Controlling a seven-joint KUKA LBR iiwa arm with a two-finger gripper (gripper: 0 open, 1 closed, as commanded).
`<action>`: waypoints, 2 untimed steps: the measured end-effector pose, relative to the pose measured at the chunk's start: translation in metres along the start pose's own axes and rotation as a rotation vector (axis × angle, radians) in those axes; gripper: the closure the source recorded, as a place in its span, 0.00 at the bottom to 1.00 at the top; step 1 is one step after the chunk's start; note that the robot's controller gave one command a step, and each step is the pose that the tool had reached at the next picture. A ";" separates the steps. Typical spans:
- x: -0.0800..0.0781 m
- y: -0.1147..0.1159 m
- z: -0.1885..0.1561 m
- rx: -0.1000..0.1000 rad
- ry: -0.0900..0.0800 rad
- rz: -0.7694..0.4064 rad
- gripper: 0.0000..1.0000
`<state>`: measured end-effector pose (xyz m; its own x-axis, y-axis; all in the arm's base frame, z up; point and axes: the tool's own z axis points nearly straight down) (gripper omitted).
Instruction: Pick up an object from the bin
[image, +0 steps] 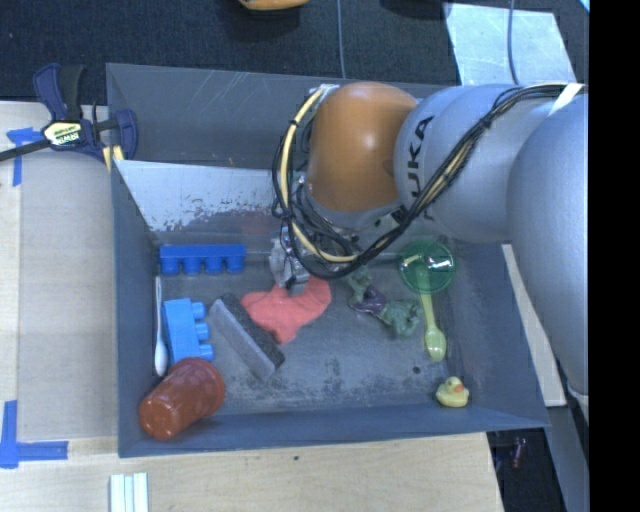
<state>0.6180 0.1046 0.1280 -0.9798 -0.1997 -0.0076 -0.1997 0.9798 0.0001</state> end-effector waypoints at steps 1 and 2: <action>-0.006 0.046 -0.060 -0.001 -0.006 0.127 0.00; -0.005 0.046 -0.059 -0.001 -0.005 0.127 0.00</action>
Offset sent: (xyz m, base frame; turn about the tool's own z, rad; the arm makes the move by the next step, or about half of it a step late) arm 0.0000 0.0000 0.0000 0.0000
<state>0.6138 0.1503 0.1869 -0.9972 -0.0736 -0.0121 -0.0736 0.9973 0.0020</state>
